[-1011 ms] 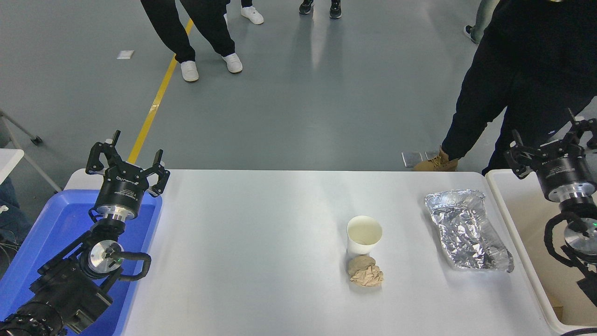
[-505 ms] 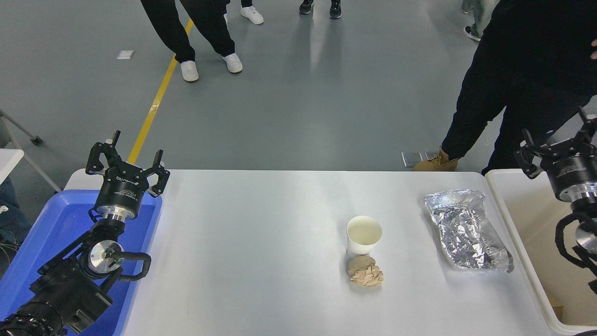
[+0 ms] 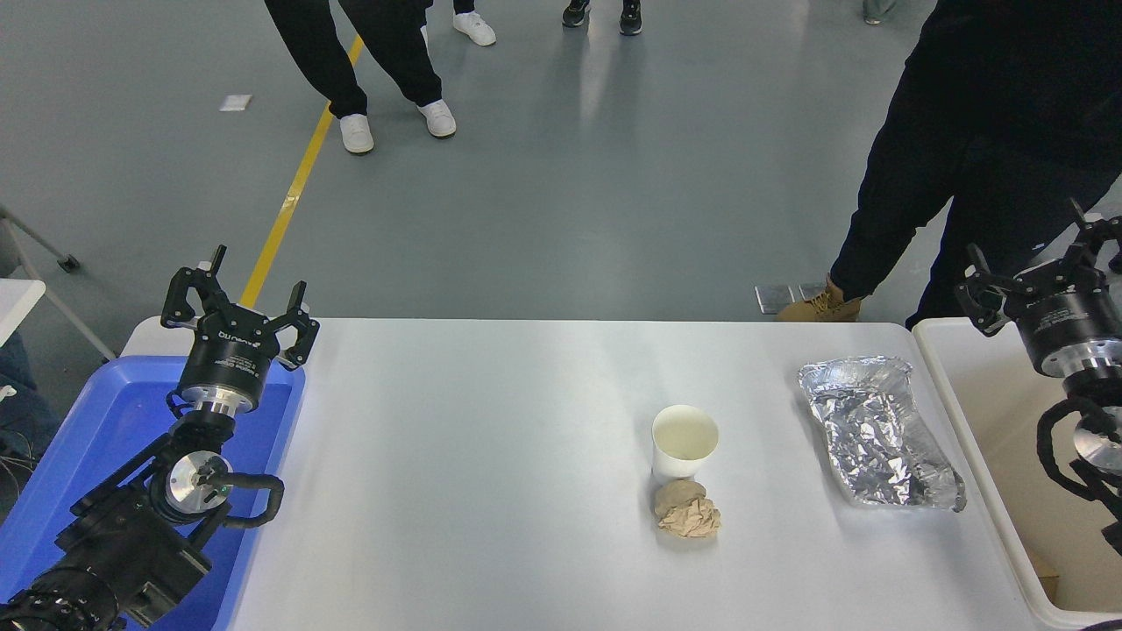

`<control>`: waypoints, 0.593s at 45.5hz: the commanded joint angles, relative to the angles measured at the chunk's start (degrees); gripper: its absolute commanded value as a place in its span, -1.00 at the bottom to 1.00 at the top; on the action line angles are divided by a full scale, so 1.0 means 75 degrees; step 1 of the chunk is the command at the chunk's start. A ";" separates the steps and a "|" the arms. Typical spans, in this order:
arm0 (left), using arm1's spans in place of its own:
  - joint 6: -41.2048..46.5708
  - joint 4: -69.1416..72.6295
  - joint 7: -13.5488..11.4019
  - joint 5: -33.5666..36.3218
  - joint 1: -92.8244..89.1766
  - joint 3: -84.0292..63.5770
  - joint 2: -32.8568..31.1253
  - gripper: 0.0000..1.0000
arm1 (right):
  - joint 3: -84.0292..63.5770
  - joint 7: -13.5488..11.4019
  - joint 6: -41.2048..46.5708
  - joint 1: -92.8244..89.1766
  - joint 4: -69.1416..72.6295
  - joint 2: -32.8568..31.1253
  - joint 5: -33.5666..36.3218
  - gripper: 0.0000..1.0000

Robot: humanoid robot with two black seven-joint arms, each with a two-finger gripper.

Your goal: Pick up paper cup place in dustbin

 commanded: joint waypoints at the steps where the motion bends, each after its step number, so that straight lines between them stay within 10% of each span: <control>1: -0.0003 0.0002 0.0000 0.0000 0.0000 0.0000 0.0000 0.96 | -0.0396 -0.0034 -0.0027 0.0230 0.0005 -0.0431 -0.0013 1.00; 14: -0.0003 0.0002 0.0000 0.0000 0.0000 0.0000 0.0000 0.96 | -0.6578 -0.0105 -0.0367 0.3650 -0.0018 -0.1990 0.0022 1.00; 27: -0.0003 0.0002 0.0000 0.0000 -0.0011 0.0000 0.0000 0.96 | -1.3694 -0.0737 -0.0250 0.7823 0.0005 -0.1102 -0.0013 1.00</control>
